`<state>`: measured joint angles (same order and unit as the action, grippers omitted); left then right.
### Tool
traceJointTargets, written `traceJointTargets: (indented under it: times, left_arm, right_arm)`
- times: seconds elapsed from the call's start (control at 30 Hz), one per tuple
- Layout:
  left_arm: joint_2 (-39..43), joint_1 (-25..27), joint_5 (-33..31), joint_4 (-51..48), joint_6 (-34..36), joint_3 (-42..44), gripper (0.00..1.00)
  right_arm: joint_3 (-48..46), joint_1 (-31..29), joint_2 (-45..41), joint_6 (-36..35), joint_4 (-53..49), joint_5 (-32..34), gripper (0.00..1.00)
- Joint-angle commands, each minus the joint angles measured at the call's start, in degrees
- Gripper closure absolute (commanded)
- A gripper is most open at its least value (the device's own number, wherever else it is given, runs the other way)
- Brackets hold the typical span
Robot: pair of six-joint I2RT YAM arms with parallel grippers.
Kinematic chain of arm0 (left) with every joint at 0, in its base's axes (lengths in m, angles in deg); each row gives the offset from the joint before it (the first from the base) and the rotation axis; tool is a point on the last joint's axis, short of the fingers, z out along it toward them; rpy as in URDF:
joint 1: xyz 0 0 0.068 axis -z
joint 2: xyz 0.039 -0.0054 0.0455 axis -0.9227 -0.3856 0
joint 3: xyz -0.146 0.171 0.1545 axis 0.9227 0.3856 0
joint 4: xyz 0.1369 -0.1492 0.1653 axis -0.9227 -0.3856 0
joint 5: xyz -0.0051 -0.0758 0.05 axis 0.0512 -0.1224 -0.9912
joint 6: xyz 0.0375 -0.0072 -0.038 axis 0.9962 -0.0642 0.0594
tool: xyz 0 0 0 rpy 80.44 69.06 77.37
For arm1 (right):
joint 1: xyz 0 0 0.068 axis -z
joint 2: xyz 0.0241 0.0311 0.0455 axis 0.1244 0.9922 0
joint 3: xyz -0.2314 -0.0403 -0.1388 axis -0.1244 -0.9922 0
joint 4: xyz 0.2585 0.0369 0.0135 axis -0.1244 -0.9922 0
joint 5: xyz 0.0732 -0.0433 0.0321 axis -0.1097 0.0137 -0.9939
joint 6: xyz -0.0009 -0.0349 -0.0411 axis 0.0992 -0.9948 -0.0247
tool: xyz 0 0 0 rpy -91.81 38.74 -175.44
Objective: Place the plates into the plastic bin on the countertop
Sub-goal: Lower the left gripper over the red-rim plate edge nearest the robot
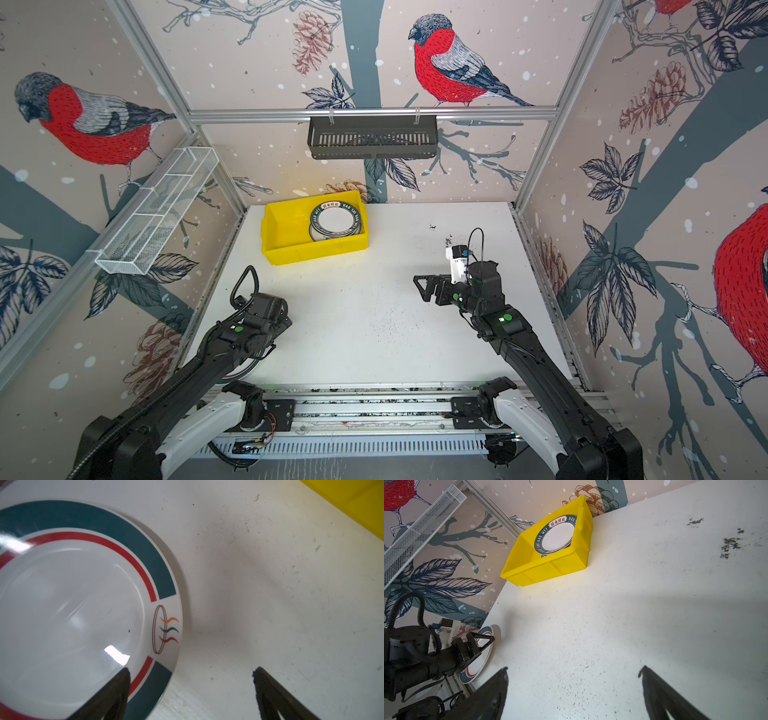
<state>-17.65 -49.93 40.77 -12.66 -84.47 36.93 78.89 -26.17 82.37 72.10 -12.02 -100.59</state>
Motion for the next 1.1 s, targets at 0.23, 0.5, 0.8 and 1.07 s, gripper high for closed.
traceJointTargets:
  times: [0.23, 0.5, 0.8, 1.07]
  left_arm:
    - [-3.5, -4.8, 3.7, 8.8, 1.9, 3.0, 0.07]
    - [-6.3, -5.4, 6.8, 13.7, 3.5, 3.9, 0.07]
    - [-11.6, -5.4, 14.2, 19.3, 5.6, 3.1, 0.07]
    - [-14.8, -5.2, 18.6, 24.5, 6.6, 4.9, 0.08]
  right_arm:
    - [0.3, 1.3, 0.5, 0.5, 0.1, 0.3, 0.0]
    - [-0.2, 1.9, 1.2, 1.5, 1.0, -0.1, 0.0]
    - [0.0, 2.7, 2.3, 2.5, 1.4, -0.9, 0.0]
    - [-0.1, 2.9, 3.4, 3.4, 1.7, -1.8, 0.0]
